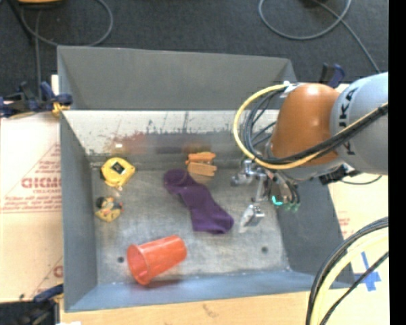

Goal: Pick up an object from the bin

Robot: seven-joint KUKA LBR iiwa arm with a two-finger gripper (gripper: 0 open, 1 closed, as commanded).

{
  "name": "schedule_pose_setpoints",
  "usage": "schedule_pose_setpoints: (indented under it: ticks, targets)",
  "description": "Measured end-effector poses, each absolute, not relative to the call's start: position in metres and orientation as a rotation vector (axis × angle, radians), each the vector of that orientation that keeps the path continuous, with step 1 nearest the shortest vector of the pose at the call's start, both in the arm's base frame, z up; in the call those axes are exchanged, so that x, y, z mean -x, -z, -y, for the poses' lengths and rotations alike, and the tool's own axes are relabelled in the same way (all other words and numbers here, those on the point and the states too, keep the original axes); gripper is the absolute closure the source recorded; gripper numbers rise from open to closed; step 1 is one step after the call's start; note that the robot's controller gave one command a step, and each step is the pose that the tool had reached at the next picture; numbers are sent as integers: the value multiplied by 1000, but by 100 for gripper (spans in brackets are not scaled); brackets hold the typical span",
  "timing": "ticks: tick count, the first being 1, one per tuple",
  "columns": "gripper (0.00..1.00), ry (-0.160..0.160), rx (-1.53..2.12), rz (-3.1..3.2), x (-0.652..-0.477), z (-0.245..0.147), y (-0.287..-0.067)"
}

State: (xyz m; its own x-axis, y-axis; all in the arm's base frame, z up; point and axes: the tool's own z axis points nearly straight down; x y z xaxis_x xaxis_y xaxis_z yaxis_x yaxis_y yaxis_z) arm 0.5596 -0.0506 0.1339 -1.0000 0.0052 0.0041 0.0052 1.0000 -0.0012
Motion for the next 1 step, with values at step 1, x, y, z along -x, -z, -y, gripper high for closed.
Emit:
schedule_pose_setpoints:
  ticks: [1]
  targets:
    - [0,-3,7,3145,-562,51,-138]
